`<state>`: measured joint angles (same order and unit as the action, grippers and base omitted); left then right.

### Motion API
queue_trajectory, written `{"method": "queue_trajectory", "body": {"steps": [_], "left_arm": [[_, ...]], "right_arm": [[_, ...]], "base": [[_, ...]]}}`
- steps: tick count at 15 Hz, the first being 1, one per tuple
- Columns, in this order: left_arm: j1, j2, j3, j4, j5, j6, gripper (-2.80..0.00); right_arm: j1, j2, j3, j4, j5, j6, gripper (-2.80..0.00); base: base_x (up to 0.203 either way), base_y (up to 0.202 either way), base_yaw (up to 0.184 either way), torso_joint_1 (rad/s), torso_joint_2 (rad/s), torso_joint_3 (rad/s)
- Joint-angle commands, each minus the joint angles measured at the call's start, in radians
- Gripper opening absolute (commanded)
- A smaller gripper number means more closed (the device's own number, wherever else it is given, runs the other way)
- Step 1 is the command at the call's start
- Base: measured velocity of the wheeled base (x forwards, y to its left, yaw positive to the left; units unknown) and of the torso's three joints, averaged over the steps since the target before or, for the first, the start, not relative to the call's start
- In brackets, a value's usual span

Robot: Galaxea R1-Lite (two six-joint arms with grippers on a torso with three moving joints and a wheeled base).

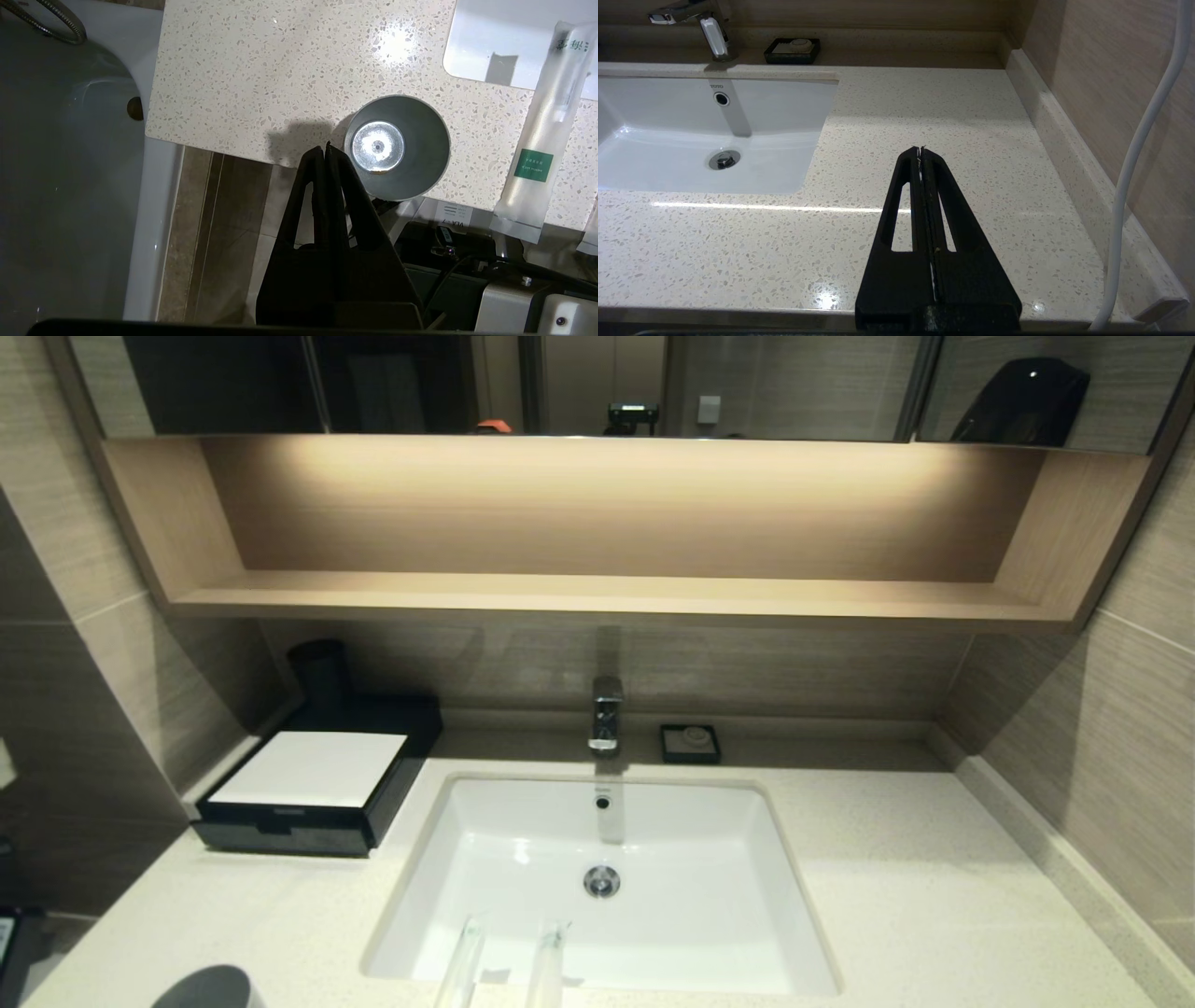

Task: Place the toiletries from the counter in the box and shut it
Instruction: Pick up the cup

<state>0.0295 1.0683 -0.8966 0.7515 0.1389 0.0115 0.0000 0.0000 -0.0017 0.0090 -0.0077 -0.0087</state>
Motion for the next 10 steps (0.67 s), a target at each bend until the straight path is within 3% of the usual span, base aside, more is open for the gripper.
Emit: {"method": "queue_trajectory", "body": {"steps": [1,7,10], "left_arm": [[-0.008,0.012,0.002,0.006,-0.015,0.001,-2.8],[-0.026,0.078,-0.014,-0.004,-0.14,0.002,-2.8],[-0.028,0.119,-0.013,-0.034,-0.148,0.011,-2.8]], "right_arm": [[0.0,0.0,0.0,0.0,0.0,-0.001,-2.8],[0.0,-0.002,0.0,0.0,0.0,-0.001,-2.8],[0.0,-0.002,0.0,0.0,0.0,-0.001,-2.8]], "base": [[0.0,0.0,0.0,0.0,0.0,0.0],[0.0,0.0,0.0,0.0,0.0,0.0],[0.0,0.0,0.0,0.0,0.0,0.0]]}}
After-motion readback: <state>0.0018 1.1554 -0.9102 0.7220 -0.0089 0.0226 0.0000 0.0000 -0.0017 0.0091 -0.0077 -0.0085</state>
